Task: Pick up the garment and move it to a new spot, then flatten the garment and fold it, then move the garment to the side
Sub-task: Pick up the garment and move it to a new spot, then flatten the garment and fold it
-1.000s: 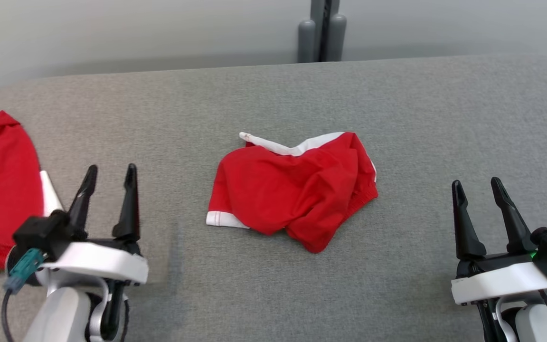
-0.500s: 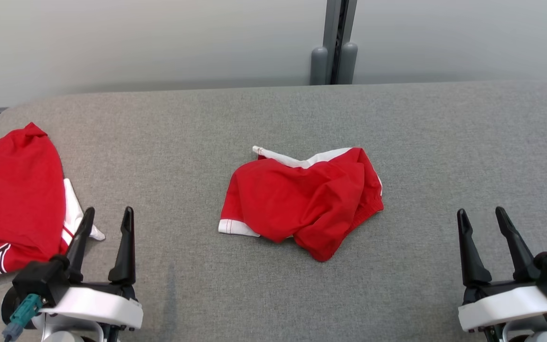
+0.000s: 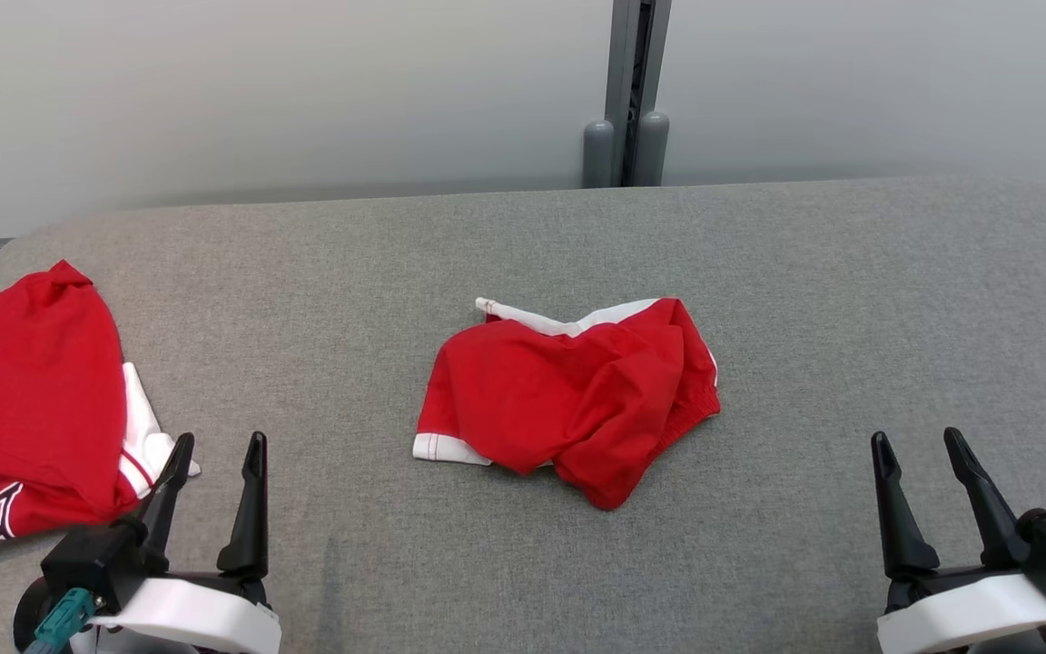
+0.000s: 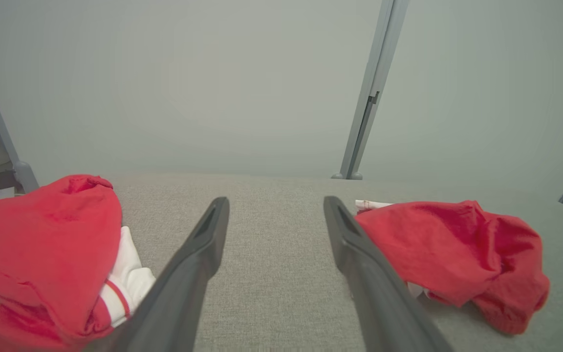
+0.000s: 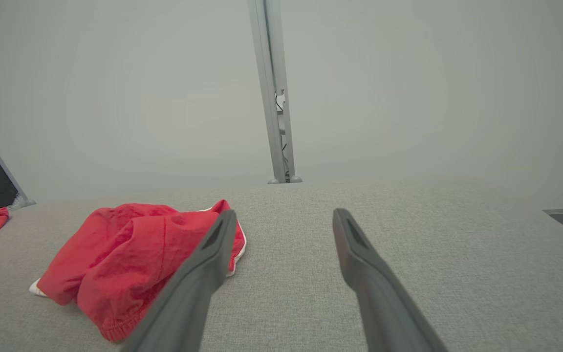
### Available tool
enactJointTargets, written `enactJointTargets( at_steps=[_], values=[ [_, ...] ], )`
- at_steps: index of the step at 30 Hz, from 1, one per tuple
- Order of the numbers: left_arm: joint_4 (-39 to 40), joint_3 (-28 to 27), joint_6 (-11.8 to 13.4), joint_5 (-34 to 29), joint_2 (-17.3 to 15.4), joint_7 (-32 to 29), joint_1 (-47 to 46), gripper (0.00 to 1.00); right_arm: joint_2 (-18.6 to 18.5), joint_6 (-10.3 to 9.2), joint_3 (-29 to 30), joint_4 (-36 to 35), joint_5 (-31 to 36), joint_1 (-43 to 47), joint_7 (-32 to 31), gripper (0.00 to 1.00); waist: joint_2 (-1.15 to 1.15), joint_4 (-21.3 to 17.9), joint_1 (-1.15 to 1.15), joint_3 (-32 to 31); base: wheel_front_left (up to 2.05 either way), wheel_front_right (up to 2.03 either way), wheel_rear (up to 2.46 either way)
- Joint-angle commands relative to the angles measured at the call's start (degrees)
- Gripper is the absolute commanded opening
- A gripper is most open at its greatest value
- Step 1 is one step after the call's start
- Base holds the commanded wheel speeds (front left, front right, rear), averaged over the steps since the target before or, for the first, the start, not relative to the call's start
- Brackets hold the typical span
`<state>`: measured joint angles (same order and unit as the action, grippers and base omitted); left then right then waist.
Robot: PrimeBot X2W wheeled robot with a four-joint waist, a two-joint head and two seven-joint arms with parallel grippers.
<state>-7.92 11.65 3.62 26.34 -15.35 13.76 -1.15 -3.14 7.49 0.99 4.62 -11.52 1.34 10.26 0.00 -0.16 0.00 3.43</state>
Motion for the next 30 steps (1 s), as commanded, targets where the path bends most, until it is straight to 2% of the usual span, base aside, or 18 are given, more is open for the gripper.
enactJointTargets(
  at_steps=[1,30],
  values=[
    [0.0,-0.3,0.2,0.4,0.0,-0.1,0.9,1.0,0.0,0.01,0.0,-0.2,0.1,0.3,-0.1,1.0,0.0,0.0,0.0,-0.1,0.0,0.0,0.0],
    [-0.7,0.3,1.5,1.2,-0.6,-0.6,0.3,1.0,0.1,0.01,-0.9,0.3,-0.6,0.2,-0.5,1.0,0.0,-0.2,0.0,-0.6,0.0,0.0,0.0]
  ],
)
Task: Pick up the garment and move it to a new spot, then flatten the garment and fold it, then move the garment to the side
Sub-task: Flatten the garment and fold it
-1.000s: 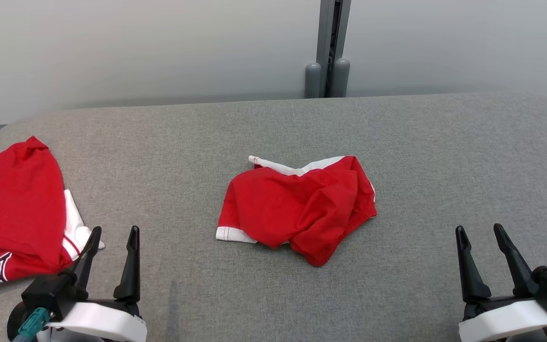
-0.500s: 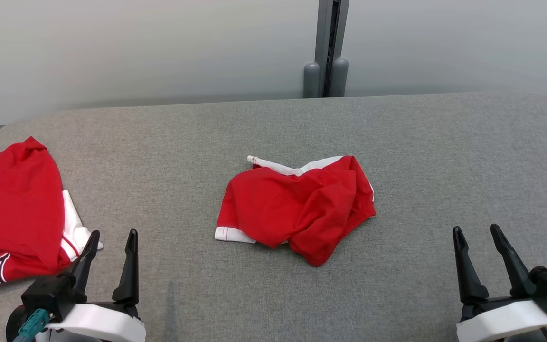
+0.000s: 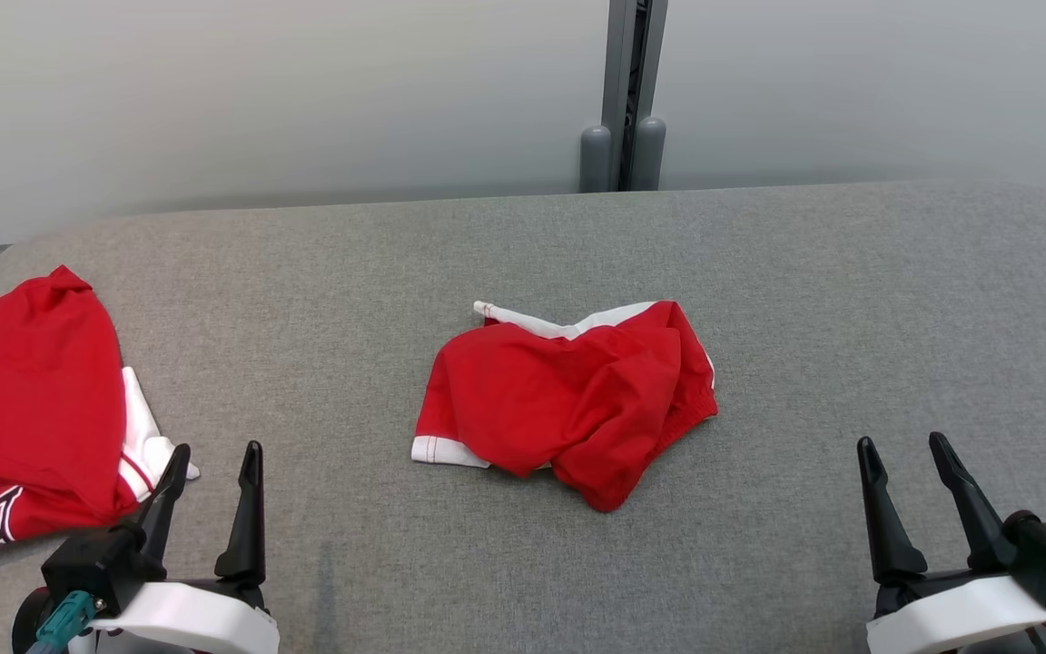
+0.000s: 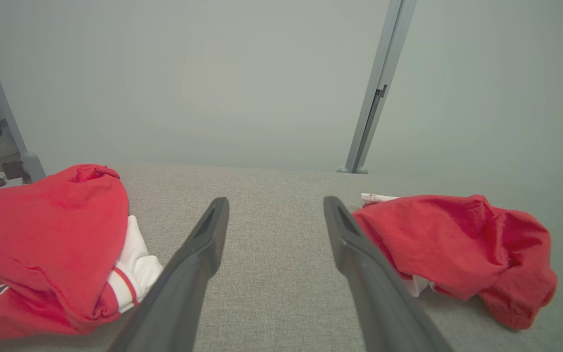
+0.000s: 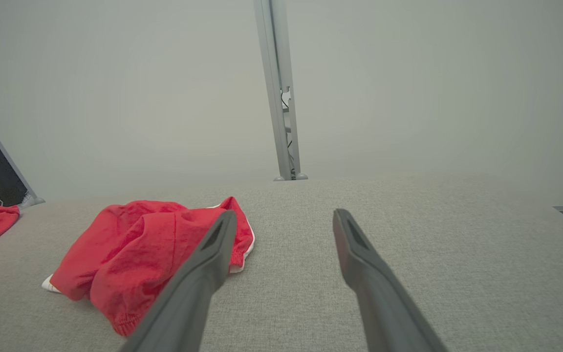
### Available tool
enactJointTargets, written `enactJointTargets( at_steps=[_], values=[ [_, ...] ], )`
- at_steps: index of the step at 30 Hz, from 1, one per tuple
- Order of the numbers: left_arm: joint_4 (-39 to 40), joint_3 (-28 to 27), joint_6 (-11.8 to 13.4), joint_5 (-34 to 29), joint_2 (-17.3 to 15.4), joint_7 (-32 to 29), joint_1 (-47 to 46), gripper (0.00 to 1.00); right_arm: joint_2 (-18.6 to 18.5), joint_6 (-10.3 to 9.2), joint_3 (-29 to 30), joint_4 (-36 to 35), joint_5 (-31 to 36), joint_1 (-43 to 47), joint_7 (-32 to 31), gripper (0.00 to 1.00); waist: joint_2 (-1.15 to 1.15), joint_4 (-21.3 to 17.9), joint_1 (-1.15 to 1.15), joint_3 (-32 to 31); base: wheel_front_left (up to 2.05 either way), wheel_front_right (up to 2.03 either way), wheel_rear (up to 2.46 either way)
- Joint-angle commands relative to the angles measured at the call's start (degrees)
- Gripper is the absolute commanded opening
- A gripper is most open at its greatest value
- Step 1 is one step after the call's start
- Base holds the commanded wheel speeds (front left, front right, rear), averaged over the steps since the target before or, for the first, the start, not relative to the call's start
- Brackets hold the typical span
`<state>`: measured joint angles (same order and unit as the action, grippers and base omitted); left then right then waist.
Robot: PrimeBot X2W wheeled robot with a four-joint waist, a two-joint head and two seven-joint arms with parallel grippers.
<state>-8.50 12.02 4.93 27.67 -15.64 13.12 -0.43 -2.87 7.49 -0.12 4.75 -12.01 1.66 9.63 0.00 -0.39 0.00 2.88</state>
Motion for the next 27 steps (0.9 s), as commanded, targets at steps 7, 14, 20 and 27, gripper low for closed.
enactJointTargets(
  at_steps=[7,14,20,27],
  values=[
    [0.1,0.4,0.4,0.0,-0.3,-0.2,-1.0,1.0,-0.3,0.01,-1.7,1.2,-0.5,-1.1,-0.3,1.0,0.0,0.6,0.0,-0.1,0.0,0.0,0.0],
    [0.3,1.5,-0.3,-0.6,0.1,-0.3,-3.7,1.0,-2.1,0.01,-9.8,4.8,-1.2,-5.0,-1.0,1.0,0.0,3.4,0.0,2.5,0.0,0.0,0.0],
    [0.2,2.3,-0.8,-0.6,1.5,0.4,-6.6,1.0,-4.2,0.01,-18.8,11.6,-3.2,-9.9,-1.2,1.0,0.0,7.2,0.0,5.8,0.0,0.0,0.0],
    [-0.7,1.7,-1.3,-0.6,2.5,1.4,-8.1,1.0,-5.3,0.01,-25.1,22.2,-5.0,-15.7,0.2,1.0,0.0,9.4,0.0,7.7,0.0,0.0,0.0]
  ],
)
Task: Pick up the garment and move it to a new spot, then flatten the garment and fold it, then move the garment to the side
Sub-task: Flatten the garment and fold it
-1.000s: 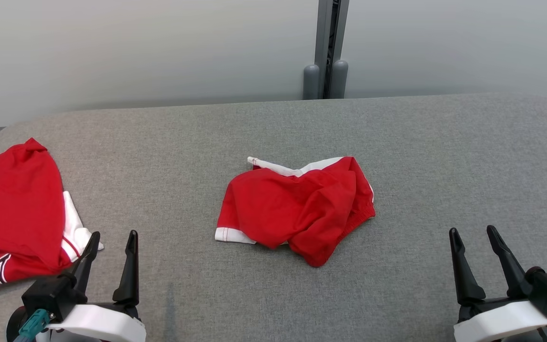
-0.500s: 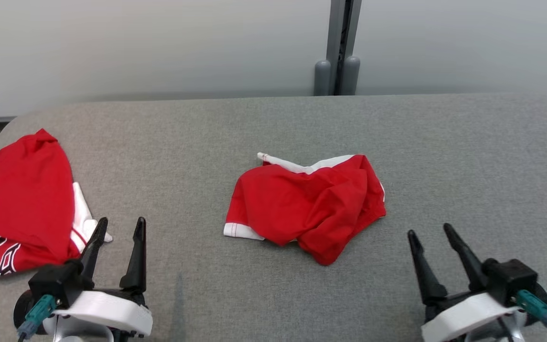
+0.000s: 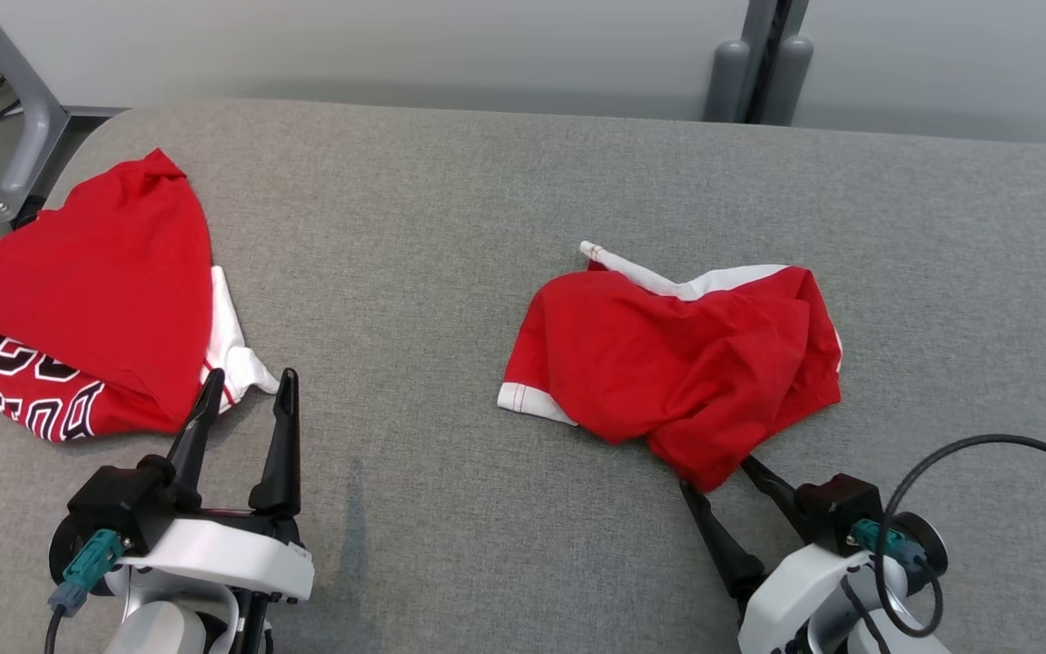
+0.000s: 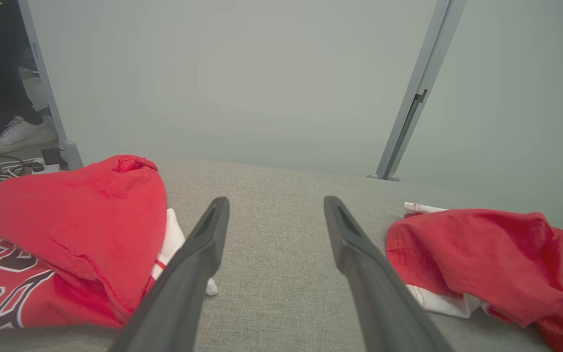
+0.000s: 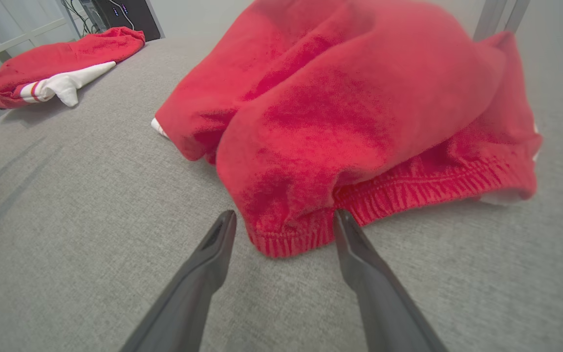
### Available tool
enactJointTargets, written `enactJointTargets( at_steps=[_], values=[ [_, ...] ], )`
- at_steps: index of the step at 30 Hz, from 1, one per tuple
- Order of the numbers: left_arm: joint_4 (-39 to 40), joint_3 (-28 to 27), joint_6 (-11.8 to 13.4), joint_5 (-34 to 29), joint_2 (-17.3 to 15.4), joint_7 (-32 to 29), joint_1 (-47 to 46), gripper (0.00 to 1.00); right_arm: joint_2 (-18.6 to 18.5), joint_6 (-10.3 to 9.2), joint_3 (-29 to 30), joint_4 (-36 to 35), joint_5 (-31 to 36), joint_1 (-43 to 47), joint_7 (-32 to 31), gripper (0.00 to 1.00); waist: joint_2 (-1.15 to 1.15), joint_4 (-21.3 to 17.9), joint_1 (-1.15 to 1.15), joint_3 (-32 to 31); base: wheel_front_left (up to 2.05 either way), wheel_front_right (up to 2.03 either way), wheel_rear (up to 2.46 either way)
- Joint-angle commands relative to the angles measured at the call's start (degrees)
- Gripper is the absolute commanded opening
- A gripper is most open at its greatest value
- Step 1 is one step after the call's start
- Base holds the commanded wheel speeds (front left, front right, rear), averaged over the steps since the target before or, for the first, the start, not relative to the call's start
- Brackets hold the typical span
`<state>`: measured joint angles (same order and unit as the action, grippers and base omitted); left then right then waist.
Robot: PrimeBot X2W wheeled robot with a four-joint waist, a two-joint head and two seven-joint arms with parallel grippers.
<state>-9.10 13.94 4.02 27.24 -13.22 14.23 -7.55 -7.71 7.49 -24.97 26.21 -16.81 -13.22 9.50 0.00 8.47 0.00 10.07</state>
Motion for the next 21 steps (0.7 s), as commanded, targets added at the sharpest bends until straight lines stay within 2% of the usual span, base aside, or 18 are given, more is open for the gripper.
enactJointTargets(
  at_steps=[1,4,5,6,7,13,16,21],
  values=[
    [-0.1,-0.3,-0.4,-0.3,0.2,0.4,-1.1,1.0,-0.4,0.01,-1.0,2.2,-0.5,-1.6,0.5,1.0,0.0,0.7,0.0,0.7,0.0,0.0,0.0],
    [-0.4,-0.4,-0.4,-0.6,0.5,0.6,-1.5,1.0,-0.2,0.01,-3.1,5.9,-1.9,-3.8,0.9,1.0,0.0,0.9,0.0,1.2,0.0,0.0,0.0],
    [-0.4,-0.5,-0.5,-0.6,0.5,0.6,-1.6,1.0,-0.2,0.01,-3.7,7.0,-2.6,-4.4,1.1,0.96,0.0,0.9,0.0,1.3,0.0,0.0,0.0],
    [-0.5,-0.6,-0.4,-0.7,0.3,0.7,-1.6,1.0,-0.3,0.01,-4.3,8.1,-3.0,-5.1,1.1,0.42,0.0,0.8,0.0,1.5,0.0,0.0,0.0],
    [-0.7,-0.6,-0.3,-1.3,0.0,0.7,-1.6,1.0,-0.4,0.01,-4.8,9.0,-3.5,-5.8,1.4,0.0,0.0,0.7,0.0,1.6,0.0,0.0,0.0],
    [-0.7,-1.1,0.0,-2.0,0.1,0.9,-1.5,1.0,-1.5,0.01,-8.3,10.1,-5.7,-8.1,3.0,0.0,0.0,-0.5,0.0,1.8,0.0,0.0,0.0],
    [-0.9,-1.3,0.5,-2.4,0.0,0.9,-1.2,1.0,-2.6,0.01,-10.5,7.4,-7.0,-7.9,3.0,0.0,0.0,-1.4,0.0,1.6,0.0,0.0,0.0],
    [-1.1,-1.6,1.1,-2.8,0.1,1.0,-0.8,1.0,-5.8,0.01,-13.5,-0.9,-8.5,-6.2,1.8,0.0,0.0,-3.0,0.0,0.7,0.0,0.0,0.0]
  ],
)
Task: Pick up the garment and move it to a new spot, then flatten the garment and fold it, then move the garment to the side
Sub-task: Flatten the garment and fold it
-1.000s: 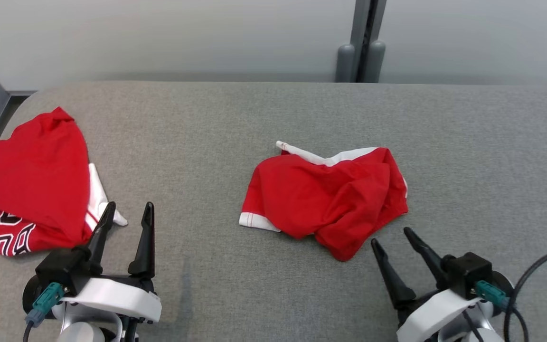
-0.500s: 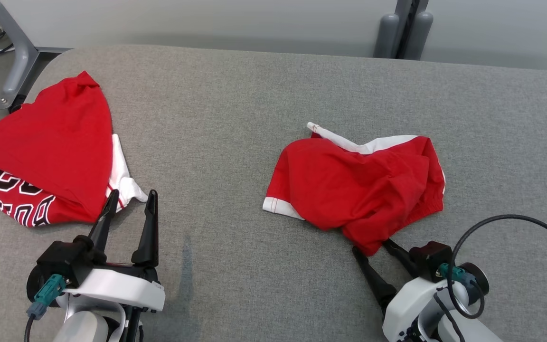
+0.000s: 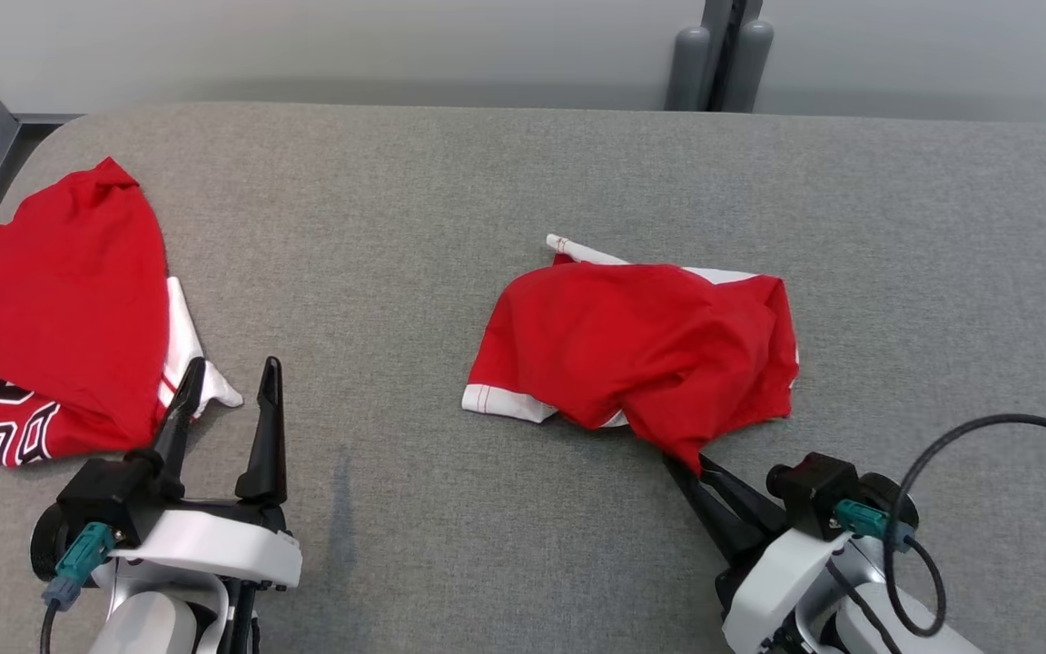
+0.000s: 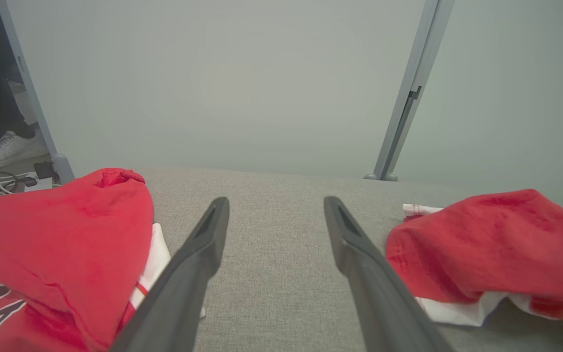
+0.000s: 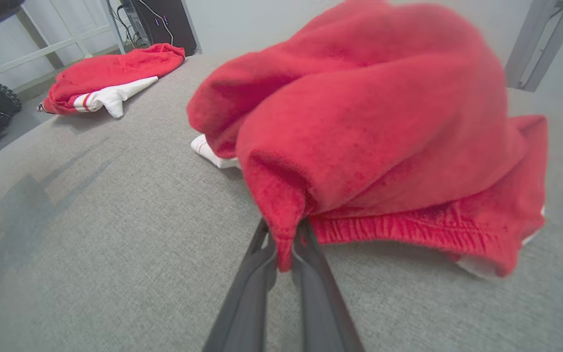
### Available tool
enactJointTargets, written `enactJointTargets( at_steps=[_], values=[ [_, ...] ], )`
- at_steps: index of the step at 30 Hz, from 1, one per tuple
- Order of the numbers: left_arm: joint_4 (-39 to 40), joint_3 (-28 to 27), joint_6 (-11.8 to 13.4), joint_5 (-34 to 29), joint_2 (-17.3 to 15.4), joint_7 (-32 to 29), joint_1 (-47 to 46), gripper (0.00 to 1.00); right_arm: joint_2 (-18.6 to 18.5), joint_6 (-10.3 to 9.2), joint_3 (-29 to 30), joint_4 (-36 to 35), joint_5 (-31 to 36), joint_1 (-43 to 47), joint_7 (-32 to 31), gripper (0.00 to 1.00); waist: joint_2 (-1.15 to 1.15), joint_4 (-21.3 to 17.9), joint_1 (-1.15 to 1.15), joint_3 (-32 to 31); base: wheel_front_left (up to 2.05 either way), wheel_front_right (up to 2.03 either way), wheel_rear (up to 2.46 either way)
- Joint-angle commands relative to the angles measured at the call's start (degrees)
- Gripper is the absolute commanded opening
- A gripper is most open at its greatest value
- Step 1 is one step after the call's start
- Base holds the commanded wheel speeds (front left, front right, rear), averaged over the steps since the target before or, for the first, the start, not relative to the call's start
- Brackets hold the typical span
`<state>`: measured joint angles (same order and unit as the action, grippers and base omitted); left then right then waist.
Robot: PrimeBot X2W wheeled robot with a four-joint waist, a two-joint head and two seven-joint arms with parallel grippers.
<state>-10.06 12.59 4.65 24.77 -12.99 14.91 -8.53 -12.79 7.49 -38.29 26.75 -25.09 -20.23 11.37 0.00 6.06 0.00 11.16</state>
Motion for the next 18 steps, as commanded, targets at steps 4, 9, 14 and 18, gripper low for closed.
enactJointTargets(
  at_steps=[4,9,14,18],
  values=[
    [-0.2,-0.4,0.8,-0.6,-0.2,0.2,0.8,1.0,-2.5,0.01,-0.3,-10.7,0.5,2.4,-1.7,0.0,0.0,-1.8,0.0,-0.8,0.0,0.0,0.0],
    [0.1,-0.5,1.1,-0.6,-0.4,0.3,0.8,1.0,-3.6,0.01,0.5,-21.4,2.2,4.3,-4.1,0.0,0.0,-2.6,0.0,-0.9,0.0,0.0,0.0],
    [0.2,-0.4,1.3,-0.5,-0.6,0.3,0.7,1.0,-4.1,0.01,3.6,-32.8,4.1,6.4,-6.9,0.0,0.0,-3.2,0.0,-1.1,0.0,0.0,0.0],
    [0.4,-0.1,1.4,-0.5,-0.7,0.3,0.6,1.0,-3.4,0.01,8.4,-37.2,5.6,8.2,-8.3,0.0,0.0,-3.3,0.0,-1.2,0.0,0.0,0.0]
  ],
)
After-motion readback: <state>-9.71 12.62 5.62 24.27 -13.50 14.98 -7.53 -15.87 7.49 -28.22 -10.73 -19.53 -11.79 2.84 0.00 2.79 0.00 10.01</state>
